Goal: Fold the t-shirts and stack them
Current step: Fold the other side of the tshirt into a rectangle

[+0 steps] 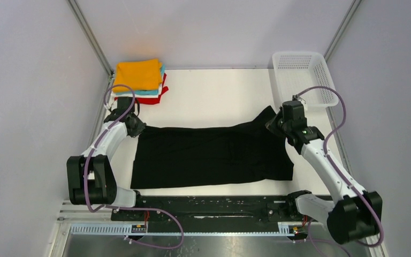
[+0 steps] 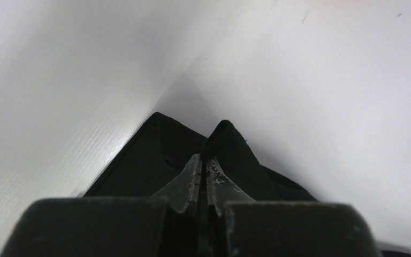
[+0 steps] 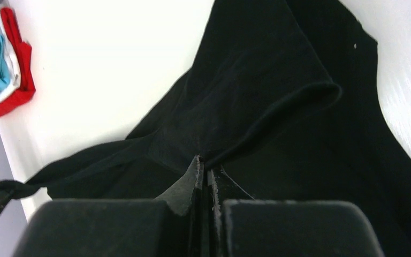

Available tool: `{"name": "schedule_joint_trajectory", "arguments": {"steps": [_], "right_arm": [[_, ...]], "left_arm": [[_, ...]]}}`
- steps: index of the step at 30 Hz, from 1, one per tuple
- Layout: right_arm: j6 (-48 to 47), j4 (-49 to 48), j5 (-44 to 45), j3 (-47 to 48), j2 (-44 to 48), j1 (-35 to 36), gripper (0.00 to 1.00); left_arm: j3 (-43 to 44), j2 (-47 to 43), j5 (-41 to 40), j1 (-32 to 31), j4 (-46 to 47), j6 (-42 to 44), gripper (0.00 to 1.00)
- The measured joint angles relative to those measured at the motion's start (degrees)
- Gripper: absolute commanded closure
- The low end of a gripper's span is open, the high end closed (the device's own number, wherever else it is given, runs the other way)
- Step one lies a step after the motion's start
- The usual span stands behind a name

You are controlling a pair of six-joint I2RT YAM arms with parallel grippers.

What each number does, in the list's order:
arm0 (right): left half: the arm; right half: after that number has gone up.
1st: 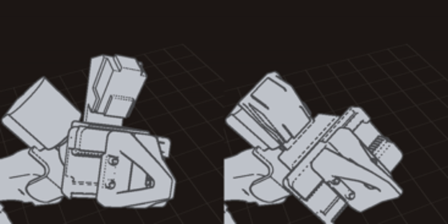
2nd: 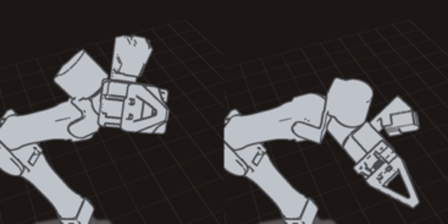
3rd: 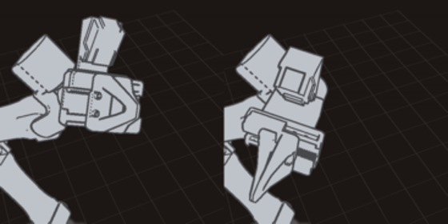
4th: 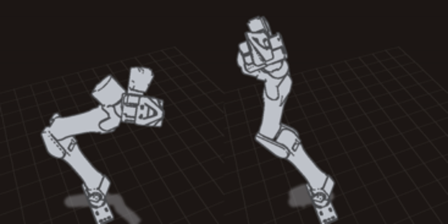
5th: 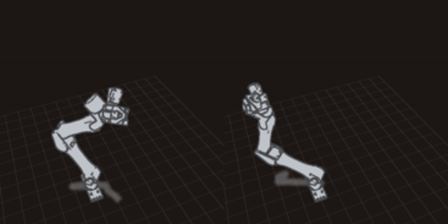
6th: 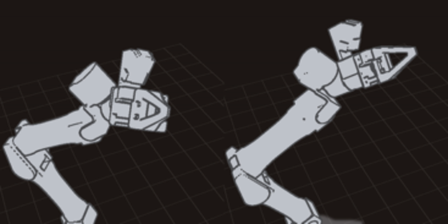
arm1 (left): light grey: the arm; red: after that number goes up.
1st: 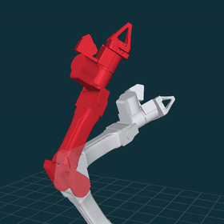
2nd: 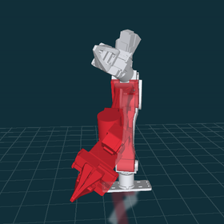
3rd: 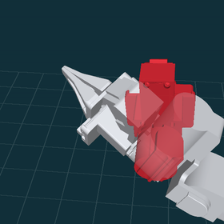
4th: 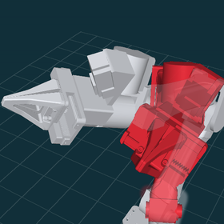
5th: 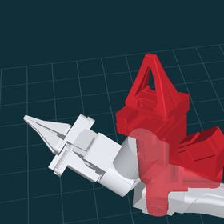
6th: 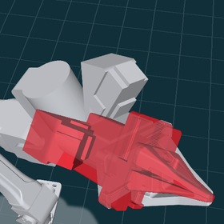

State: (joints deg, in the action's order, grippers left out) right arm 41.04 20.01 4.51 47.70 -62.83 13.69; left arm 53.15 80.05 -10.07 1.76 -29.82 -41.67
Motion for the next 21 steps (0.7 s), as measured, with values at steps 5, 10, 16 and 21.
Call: {"name": "schedule_joint_trajectory", "arguments": {"steps": [5,10,16,21], "right_arm": [[-0.50,3.61,-1.73,-2.97,6.45,0.35,1.00],[-0.74,4.13,-4.22,-3.85,6.86,1.09,1.00],[-0.92,6.25,-5.25,-6.60,8.11,3.50,1.00],[1.07,9.90,-5.22,-12.04,13.29,6.99,0.87]], "left_arm": [[0.44,-1.16,-1.46,0.00,0.68,-0.57,1.00],[1.60,-1.14,-2.47,0.00,1.53,-1.95,1.00],[-3.32,-3.06,-2.64,0.00,4.59,-4.17,1.00],[-11.52,-6.84,-2.89,0.00,6.19,-6.75,0.80]]}}
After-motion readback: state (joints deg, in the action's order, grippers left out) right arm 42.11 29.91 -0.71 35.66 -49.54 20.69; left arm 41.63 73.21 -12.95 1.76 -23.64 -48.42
